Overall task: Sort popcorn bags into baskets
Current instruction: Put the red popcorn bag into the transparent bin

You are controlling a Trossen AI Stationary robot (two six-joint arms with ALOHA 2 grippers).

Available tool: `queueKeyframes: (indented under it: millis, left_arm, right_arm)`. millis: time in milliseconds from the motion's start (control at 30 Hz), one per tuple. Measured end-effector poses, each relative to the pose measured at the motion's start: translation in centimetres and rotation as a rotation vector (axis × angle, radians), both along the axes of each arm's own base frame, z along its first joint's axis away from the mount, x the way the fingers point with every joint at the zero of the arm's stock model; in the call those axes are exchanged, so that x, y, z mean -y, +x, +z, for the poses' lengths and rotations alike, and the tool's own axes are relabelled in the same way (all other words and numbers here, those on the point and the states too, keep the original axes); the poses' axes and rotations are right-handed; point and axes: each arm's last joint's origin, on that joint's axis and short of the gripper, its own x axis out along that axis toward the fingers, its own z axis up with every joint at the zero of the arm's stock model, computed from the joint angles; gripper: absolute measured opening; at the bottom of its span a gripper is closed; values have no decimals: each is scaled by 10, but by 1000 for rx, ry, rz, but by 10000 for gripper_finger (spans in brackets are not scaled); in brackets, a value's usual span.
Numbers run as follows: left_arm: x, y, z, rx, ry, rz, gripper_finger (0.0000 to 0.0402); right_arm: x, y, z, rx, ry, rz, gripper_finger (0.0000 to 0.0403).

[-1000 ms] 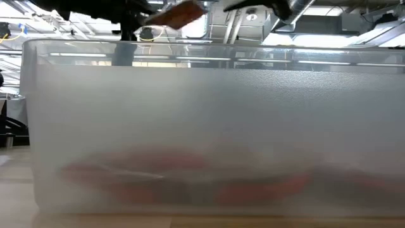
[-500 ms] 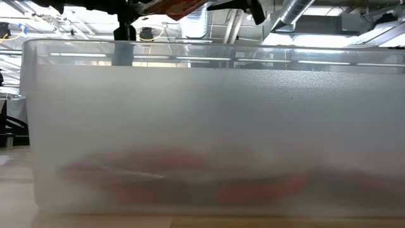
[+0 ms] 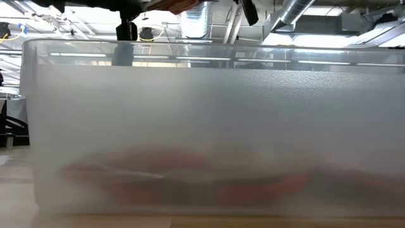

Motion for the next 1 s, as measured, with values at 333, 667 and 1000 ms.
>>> queueKeyframes:
  millis: [333, 667, 1000]
  left_arm:
    - [1, 0, 1, 4, 42, -21, 104]
    - [6, 0, 2, 10, 16, -195, 201]
    - [6, 0, 2, 19, 16, -199, 201]
  right_arm:
    - [-6, -4, 5, 5, -39, -18, 8]
    - [-51, -38, 1, -149, 47, 71, 6]
    - [-142, -44, -64, -209, 262, 152, 9]
